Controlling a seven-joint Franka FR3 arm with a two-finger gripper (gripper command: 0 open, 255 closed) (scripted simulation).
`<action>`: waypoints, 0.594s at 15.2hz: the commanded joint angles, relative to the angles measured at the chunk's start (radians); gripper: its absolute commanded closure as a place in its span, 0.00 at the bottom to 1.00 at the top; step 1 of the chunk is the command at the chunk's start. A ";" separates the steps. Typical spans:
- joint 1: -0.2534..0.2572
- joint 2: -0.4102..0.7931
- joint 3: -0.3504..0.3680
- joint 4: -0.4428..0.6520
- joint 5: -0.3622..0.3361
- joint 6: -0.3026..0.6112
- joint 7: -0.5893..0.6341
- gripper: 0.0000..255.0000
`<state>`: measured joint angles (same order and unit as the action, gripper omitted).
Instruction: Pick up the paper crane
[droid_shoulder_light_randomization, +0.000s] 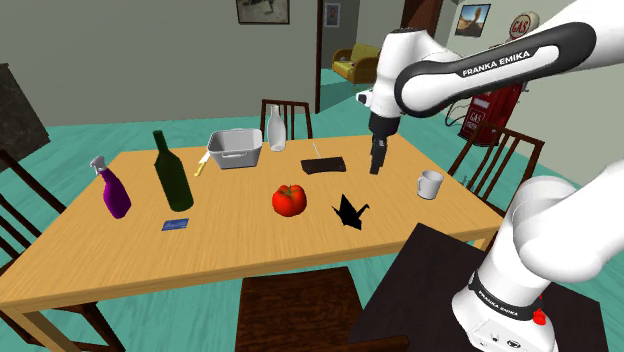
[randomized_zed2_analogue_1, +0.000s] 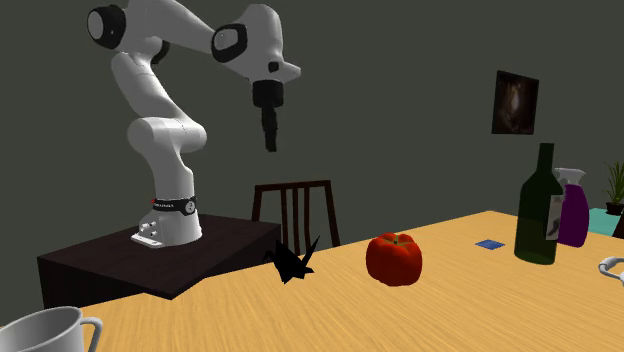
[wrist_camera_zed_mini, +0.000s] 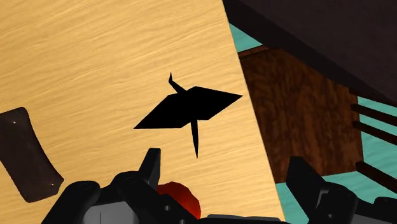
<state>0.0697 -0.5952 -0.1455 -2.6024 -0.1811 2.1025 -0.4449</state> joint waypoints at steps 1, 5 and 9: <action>0.002 0.052 -0.033 -0.019 -0.019 0.060 -0.067 0.00; 0.013 0.188 -0.089 -0.033 -0.046 0.183 -0.184 0.00; 0.026 0.345 -0.138 -0.026 -0.057 0.305 -0.305 0.00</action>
<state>0.0922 -0.2913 -0.2724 -2.6271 -0.2352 2.3722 -0.7189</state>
